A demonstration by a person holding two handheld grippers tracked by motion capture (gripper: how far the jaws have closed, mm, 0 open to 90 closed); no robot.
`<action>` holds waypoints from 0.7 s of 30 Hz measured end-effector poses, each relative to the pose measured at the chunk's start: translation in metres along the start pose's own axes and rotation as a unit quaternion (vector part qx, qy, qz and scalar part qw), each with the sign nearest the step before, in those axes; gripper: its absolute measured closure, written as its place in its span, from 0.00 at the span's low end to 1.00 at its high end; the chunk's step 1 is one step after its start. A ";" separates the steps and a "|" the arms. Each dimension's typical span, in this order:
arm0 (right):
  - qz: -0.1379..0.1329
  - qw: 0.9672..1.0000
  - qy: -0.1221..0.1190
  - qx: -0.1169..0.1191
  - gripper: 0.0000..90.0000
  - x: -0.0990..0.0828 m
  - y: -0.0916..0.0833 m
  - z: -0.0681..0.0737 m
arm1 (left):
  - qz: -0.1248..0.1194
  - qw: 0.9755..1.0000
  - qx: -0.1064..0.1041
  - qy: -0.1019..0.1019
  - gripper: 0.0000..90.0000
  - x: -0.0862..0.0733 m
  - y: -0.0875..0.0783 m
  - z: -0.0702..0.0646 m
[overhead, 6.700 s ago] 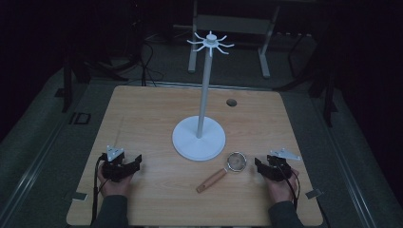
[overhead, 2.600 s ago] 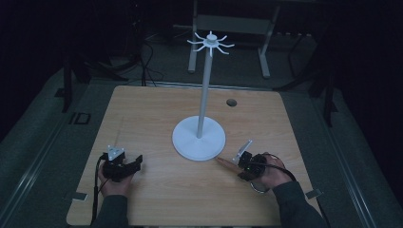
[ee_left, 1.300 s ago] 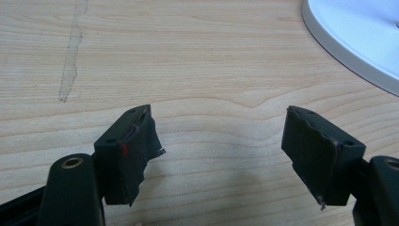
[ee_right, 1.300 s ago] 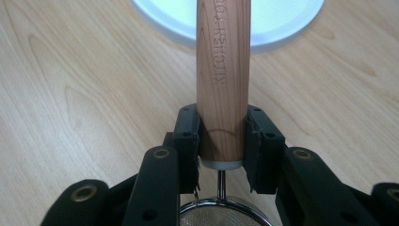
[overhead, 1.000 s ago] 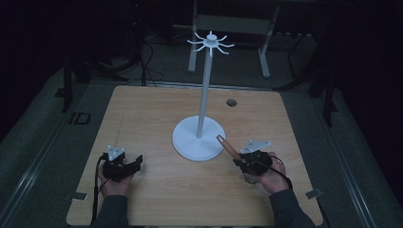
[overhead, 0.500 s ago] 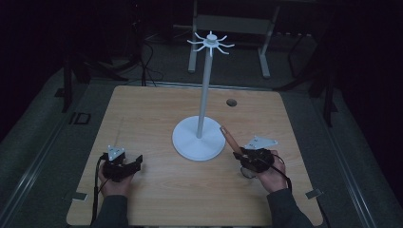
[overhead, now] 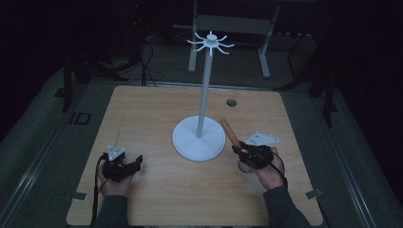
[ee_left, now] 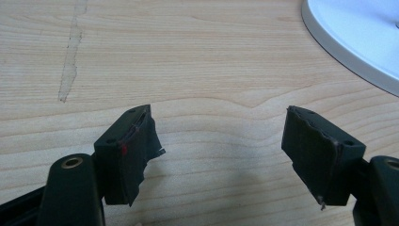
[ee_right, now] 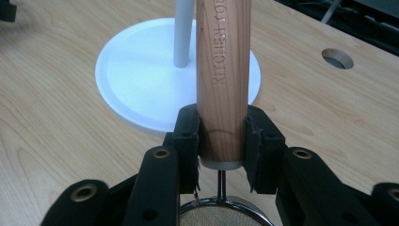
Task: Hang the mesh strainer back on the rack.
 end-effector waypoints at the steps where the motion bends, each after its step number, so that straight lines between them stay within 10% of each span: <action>1: 0.000 1.000 0.000 0.000 0.77 0.000 0.000 0.000 | 0.000 1.000 0.000 0.000 0.29 0.000 0.000 0.000; 21: -0.044 0.999 0.016 -0.010 0.77 0.020 -0.002 -0.001 | 0.000 1.000 0.000 0.001 0.29 0.000 0.000 0.000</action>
Point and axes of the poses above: each handheld gripper's, and its own axes: y roughly forward along the jaws, x roughly out of its top, z roughly to its left, the point moved 5 cm from there along y, roughly forward along the jaws, and after that the axes turned 15 degrees about -y, right-handed, at the moved point
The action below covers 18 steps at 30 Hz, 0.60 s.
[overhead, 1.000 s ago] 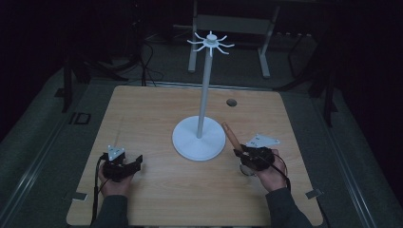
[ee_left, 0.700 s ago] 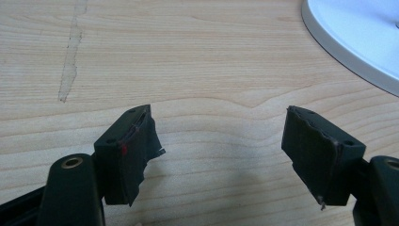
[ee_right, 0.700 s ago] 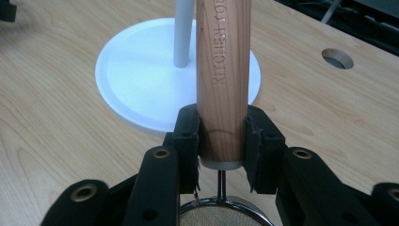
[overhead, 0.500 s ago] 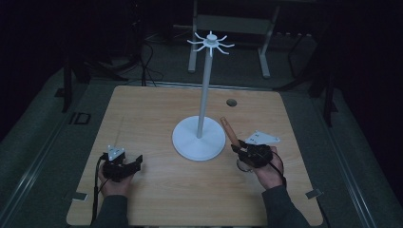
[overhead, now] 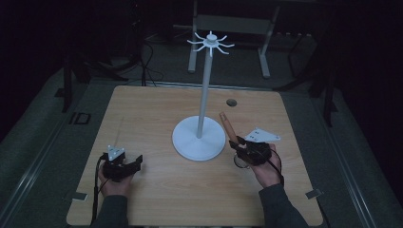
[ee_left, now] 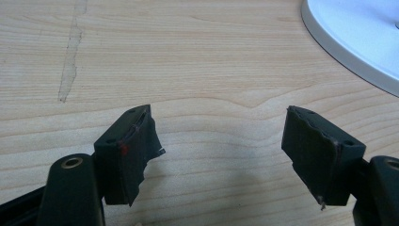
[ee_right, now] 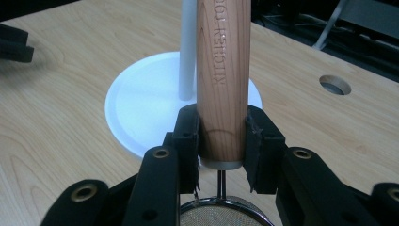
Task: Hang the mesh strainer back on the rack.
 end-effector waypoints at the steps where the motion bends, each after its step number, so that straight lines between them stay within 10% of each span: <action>1: -0.002 1.000 0.000 0.000 0.77 0.001 0.000 0.000 | 0.000 1.000 0.000 0.000 0.29 0.000 0.000 0.000; 18: -0.033 0.999 0.009 -0.007 0.77 0.018 -0.004 -0.001 | -0.001 1.000 0.000 0.000 0.29 0.000 0.000 0.000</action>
Point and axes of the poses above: each handheld gripper's, and its own axes: y roughly forward along the jaws, x roughly out of its top, z roughly to its left, the point moved 5 cm from there along y, roughly forward along the jaws, and after that the axes turned 15 degrees about -y, right-handed, at the moved point
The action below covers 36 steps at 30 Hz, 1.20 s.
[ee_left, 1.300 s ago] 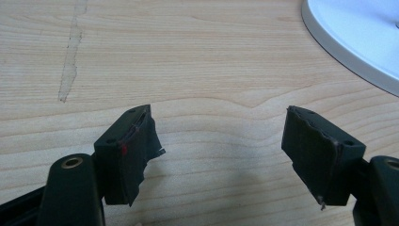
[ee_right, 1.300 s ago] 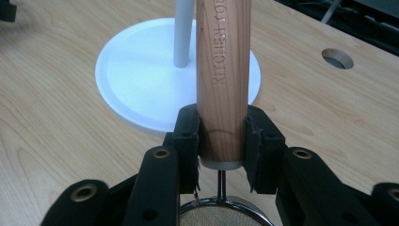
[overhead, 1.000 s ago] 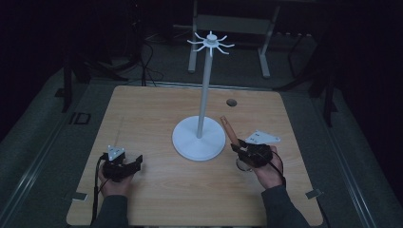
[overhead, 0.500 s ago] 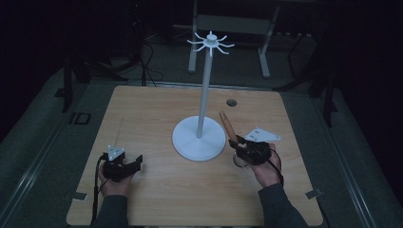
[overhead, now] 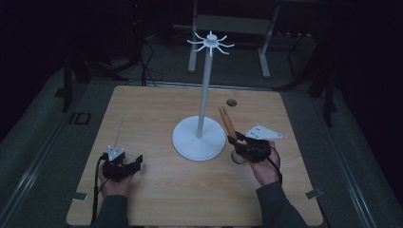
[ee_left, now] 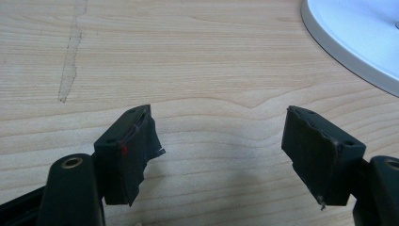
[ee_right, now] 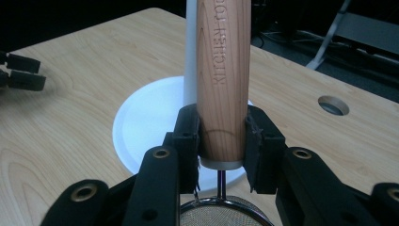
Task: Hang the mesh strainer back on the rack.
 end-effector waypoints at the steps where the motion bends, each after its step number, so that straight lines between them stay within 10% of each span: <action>1: -0.001 1.000 -0.002 0.000 0.77 0.001 0.000 0.000 | 0.000 1.000 0.000 0.000 0.29 0.000 0.000 0.000; 36: -0.047 0.999 0.001 -0.010 0.77 0.039 -0.005 0.000 | 0.001 1.000 -0.001 -0.002 0.29 0.000 0.000 0.000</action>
Point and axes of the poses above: each handheld gripper's, and its own axes: y roughly forward along the jaws, x roughly out of its top, z roughly to its left, the point moved 5 cm from there along y, roughly forward along the jaws, and after that the axes turned 15 degrees about -y, right-handed, at the moved point
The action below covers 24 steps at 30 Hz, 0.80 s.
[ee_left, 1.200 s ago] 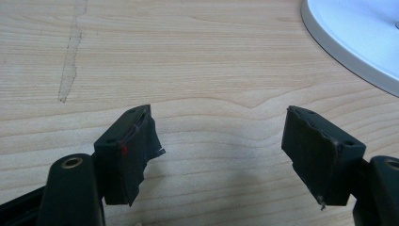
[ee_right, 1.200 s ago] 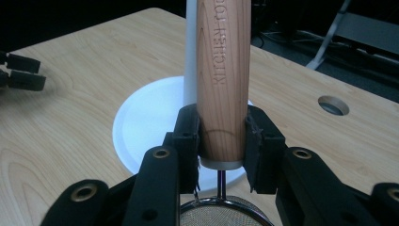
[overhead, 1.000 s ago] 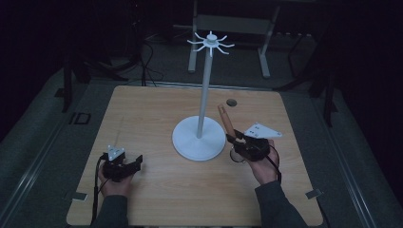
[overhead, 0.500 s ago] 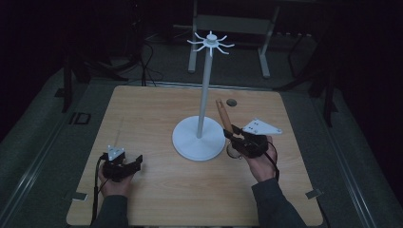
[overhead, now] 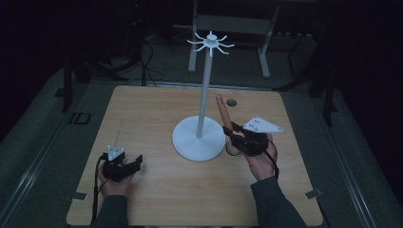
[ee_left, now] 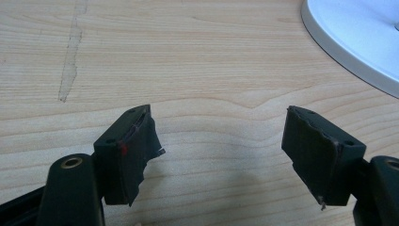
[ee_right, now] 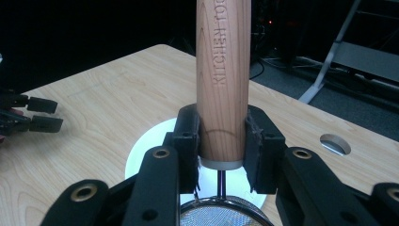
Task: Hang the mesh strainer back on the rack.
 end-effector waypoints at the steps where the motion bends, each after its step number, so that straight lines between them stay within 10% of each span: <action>1: -0.001 1.000 0.000 0.000 0.77 0.001 0.000 0.000 | 0.001 1.000 0.000 0.000 0.29 0.000 0.000 0.000; 24: -0.022 1.000 0.013 -0.008 0.77 0.013 -0.004 -0.002 | 0.001 1.000 0.000 0.001 0.29 0.000 0.000 0.000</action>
Point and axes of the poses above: each handheld gripper's, and its own axes: y roughly forward along the jaws, x roughly out of its top, z roughly to its left, the point moved 5 cm from there along y, roughly forward along the jaws, and after that the axes turned 15 degrees about -y, right-handed, at the moved point
